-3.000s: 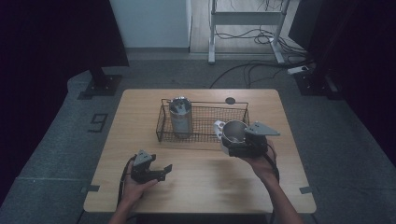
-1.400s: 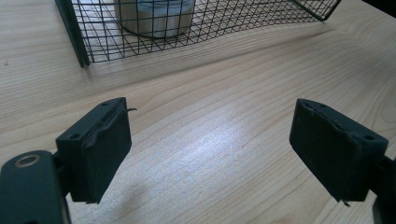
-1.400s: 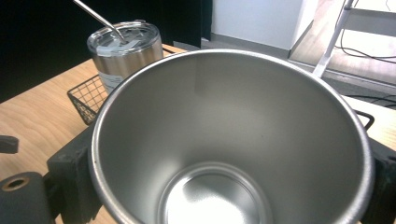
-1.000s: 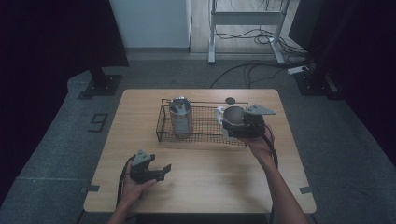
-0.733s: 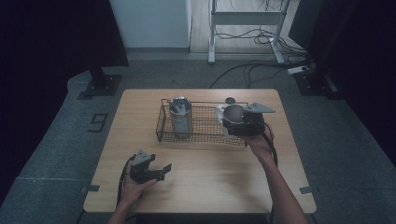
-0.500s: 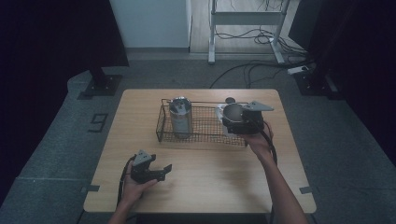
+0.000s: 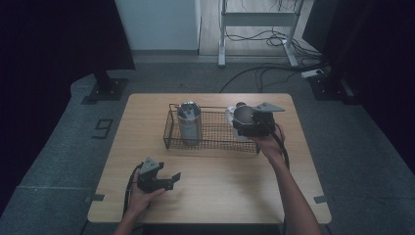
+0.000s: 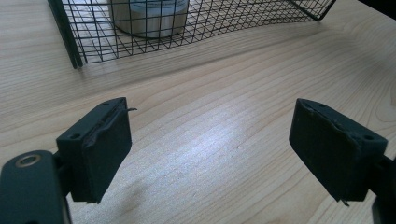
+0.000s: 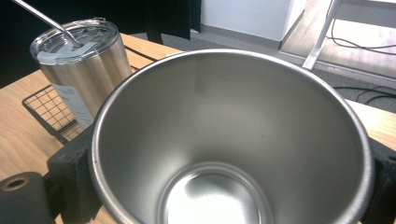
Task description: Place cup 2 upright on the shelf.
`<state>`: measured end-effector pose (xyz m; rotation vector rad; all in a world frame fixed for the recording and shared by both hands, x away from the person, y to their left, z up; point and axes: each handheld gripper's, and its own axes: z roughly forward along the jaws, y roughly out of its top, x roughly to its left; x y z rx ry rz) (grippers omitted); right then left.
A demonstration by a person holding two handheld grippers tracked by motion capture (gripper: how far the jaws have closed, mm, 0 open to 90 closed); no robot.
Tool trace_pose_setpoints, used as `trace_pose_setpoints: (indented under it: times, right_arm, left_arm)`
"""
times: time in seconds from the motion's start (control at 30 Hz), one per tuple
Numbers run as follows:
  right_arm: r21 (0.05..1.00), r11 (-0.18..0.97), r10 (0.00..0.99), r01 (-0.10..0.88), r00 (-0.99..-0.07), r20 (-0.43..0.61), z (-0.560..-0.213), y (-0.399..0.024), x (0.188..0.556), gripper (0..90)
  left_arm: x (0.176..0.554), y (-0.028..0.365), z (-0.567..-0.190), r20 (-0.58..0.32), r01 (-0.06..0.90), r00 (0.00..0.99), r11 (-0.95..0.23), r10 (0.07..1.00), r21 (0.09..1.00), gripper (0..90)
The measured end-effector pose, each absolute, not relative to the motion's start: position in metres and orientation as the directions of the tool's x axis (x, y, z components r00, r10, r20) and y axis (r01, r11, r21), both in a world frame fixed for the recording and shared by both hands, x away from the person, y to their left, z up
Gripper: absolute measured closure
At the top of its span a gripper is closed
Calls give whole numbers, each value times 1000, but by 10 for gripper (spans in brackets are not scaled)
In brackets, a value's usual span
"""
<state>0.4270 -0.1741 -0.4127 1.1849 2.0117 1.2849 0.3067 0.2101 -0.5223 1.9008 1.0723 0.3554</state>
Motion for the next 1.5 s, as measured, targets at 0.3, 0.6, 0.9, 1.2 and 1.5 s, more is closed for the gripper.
trace_pose_setpoints:
  times: [0.3,0.6,0.9,1.2,1.5]
  right_arm:
    - [883,182,859,432,-506,71,-420,-174,436,65]
    - [882,182,862,436,-502,70,-423,-173,445,65]
    - [878,189,869,440,-491,59,-429,-174,457,65]
    - [865,199,872,461,-485,58,-437,-171,463,65]
    - [856,203,871,475,-487,64,-448,-168,466,65]
  left_arm:
    - [307,210,-522,-170,537,584,-221,794,814,133]
    - [306,210,-522,-171,538,588,-224,791,813,133]
    - [306,210,-522,-171,539,588,-226,790,811,133]
    - [306,210,-522,-168,536,589,-227,790,813,133]
    - [306,211,-522,-166,535,592,-231,789,812,133]
